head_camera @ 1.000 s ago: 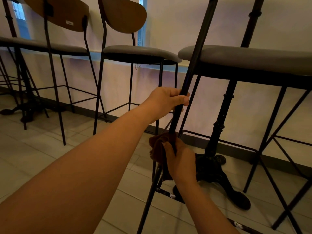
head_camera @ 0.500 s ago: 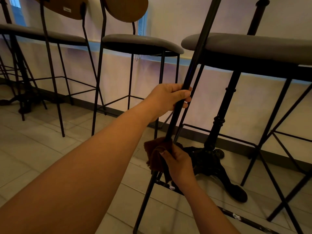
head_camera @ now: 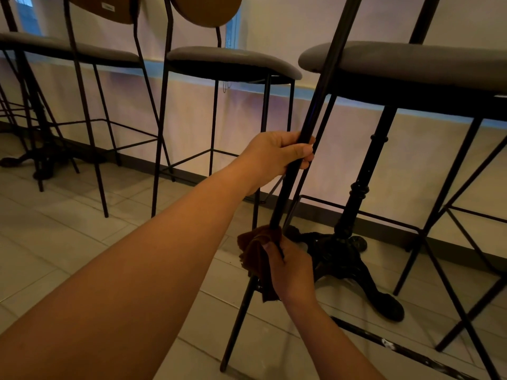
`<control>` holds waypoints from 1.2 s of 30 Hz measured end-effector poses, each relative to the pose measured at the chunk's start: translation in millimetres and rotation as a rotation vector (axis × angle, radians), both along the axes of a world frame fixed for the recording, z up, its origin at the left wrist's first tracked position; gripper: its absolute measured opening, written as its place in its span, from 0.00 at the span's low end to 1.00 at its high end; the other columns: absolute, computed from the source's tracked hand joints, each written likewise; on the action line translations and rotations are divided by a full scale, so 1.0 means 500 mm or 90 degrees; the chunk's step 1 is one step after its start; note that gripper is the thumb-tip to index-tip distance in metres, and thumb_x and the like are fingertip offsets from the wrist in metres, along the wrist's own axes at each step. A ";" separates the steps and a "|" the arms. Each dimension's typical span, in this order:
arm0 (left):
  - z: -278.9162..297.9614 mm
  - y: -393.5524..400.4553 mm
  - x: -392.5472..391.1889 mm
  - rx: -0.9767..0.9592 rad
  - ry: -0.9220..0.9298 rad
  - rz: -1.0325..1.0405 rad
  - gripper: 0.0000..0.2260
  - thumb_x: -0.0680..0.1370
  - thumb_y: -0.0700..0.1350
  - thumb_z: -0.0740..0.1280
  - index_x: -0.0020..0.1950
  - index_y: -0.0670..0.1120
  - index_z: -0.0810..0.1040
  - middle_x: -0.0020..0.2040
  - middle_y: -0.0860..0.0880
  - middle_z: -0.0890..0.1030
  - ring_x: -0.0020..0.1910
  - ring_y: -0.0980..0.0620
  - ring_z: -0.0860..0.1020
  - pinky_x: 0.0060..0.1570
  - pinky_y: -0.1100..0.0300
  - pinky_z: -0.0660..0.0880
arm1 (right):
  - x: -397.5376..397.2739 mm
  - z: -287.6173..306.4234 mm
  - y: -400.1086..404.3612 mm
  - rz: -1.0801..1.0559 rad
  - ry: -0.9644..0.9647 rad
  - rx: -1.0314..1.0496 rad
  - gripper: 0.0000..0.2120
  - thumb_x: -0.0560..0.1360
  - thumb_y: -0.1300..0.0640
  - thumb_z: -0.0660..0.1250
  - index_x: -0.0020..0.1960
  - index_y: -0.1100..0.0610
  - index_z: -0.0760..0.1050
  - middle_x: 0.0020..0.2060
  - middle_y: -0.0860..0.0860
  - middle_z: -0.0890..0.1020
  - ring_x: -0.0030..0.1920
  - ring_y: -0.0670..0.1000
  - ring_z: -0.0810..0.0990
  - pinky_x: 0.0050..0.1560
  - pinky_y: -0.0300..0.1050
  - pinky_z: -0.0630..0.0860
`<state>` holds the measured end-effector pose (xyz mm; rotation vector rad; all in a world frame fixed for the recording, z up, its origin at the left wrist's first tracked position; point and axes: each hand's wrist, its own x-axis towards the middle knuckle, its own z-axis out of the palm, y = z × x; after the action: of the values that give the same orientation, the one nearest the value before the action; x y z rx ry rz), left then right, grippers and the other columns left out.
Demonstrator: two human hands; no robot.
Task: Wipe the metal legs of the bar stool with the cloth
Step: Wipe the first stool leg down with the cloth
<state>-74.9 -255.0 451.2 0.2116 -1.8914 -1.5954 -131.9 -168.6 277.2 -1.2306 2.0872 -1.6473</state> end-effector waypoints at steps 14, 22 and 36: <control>-0.207 -0.030 0.067 -0.256 -0.474 0.057 0.29 0.68 0.60 0.72 0.66 0.53 0.72 0.56 0.53 0.79 0.55 0.53 0.78 0.52 0.61 0.74 | -0.022 0.001 0.015 0.130 -0.310 -0.003 0.24 0.74 0.68 0.66 0.61 0.45 0.67 0.44 0.43 0.84 0.44 0.44 0.85 0.36 0.35 0.79; -0.244 -0.029 0.084 -0.169 -0.368 0.107 0.13 0.74 0.50 0.69 0.58 0.56 0.77 0.48 0.55 0.82 0.48 0.60 0.78 0.46 0.65 0.74 | -0.036 -0.008 0.022 0.124 -0.395 0.013 0.21 0.77 0.68 0.60 0.67 0.52 0.66 0.53 0.53 0.82 0.43 0.48 0.85 0.34 0.39 0.80; -0.308 0.028 0.055 0.012 -0.180 0.223 0.14 0.72 0.52 0.71 0.57 0.55 0.77 0.47 0.54 0.82 0.45 0.57 0.82 0.42 0.62 0.80 | -0.049 0.138 0.020 0.059 -0.063 -0.096 0.16 0.78 0.54 0.59 0.63 0.41 0.73 0.54 0.35 0.79 0.53 0.32 0.76 0.46 0.31 0.71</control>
<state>-47.3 -240.9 297.4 0.7682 -1.9158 -1.3984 -156.4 -158.6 346.1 -1.2417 1.8496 -1.8115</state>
